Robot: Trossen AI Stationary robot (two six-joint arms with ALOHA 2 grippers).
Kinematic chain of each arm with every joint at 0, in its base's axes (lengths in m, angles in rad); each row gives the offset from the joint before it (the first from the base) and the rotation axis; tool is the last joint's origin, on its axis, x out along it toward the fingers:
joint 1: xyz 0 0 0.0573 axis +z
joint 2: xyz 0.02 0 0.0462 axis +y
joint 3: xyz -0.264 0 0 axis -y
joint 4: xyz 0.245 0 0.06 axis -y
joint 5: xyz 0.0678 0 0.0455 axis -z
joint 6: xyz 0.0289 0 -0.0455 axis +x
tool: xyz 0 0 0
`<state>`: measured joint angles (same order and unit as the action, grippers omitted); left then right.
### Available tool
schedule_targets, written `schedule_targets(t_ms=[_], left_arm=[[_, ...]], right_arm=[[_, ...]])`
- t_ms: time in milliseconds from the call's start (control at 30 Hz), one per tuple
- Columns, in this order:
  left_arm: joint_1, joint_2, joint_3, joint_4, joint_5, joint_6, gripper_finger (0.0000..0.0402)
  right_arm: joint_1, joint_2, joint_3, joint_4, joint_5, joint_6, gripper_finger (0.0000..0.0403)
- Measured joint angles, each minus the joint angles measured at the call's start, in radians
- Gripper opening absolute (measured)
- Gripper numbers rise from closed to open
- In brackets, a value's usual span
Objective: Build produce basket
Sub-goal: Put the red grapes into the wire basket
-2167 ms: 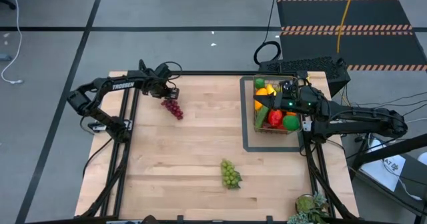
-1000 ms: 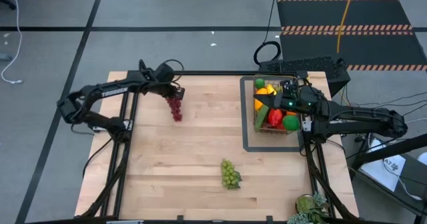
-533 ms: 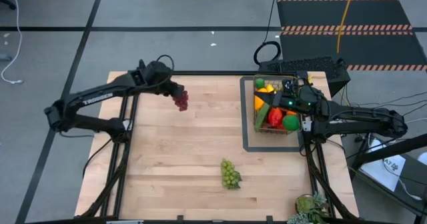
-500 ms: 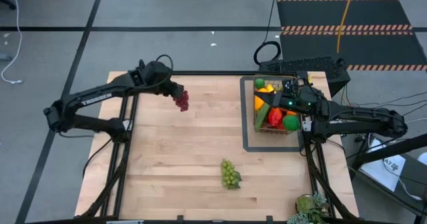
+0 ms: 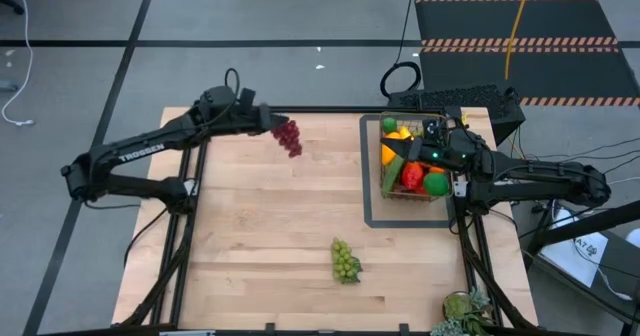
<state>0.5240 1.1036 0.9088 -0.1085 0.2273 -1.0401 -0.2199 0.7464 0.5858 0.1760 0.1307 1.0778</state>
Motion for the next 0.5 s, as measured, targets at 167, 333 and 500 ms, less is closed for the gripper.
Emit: schedule_targets(t_ms=[167, 333, 500], left_arm=[[0.040, 0.001, -0.131, 0.383, 0.012, -0.155, 0.0000], [0.092, 0.001, -0.336, 0.839, 0.016, -0.327, 0.0000], [0.114, 0.002, -0.530, 1.177, -0.003, -0.425, 0.0001]], right_arm=[[0.026, 0.000, 0.000, 0.000, 0.000, 0.002, 0.0276], [0.053, 0.000, 0.000, 0.000, 0.003, 0.002, 0.0276], [0.067, 0.000, 0.000, 0.000, 0.003, 0.007, 0.0276]])
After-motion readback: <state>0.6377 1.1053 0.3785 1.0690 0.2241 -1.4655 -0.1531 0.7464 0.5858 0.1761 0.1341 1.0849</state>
